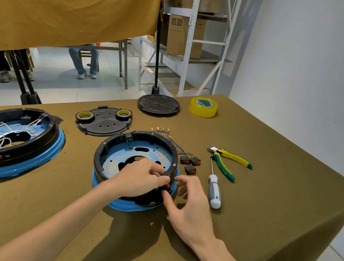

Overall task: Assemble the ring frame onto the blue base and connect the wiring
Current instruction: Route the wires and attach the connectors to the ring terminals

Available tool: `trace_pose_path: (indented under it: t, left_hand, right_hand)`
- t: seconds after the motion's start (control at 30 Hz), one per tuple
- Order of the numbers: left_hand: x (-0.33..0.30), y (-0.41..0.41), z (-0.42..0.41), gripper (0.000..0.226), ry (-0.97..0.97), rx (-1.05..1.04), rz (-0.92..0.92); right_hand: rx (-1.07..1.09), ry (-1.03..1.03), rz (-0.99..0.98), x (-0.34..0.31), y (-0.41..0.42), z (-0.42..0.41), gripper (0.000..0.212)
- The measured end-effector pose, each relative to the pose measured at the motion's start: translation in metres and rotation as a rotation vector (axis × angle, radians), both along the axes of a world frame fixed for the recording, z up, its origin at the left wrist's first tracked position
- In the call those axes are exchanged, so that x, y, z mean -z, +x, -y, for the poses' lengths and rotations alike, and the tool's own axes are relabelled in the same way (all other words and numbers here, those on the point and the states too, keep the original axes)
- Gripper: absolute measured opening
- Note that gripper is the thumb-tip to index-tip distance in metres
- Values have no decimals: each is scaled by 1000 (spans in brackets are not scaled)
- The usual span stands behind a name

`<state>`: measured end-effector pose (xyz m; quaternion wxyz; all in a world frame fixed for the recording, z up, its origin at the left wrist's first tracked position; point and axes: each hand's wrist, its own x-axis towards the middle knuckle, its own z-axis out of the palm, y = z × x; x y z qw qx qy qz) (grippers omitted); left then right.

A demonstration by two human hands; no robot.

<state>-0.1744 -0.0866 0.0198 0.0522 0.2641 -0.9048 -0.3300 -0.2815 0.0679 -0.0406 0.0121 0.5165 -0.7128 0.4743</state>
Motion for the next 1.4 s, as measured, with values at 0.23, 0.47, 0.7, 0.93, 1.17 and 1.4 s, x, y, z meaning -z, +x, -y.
trace_pose_path:
  t: [0.23,0.47,0.7,0.93,1.17,1.4]
  left_hand:
    - [0,-3,-2,33,20,-52,-19]
    - [-2,-1,-3,28,30,-35,-12]
    - [-5,-11,-15,27,8,-105,44]
    - [-7,-14,-11,37,21,-66,63]
    - [3,-16,-17,41,-41,-195,-25]
    - [4,-18,-13,45,-18,-180,4]
  right_hand:
    - [543,268,-232,-19,-52,10,43]
    - [545,883,-184,-33,-69,12,27]
    - [108,-97,1053,-62,-45,9,8]
    - [237,-683,1354,-66,-32,39,45]
    - [257,-734,1236,-53,-16,56,64]
    - [266,-723,1117,-46,-11,59,63]
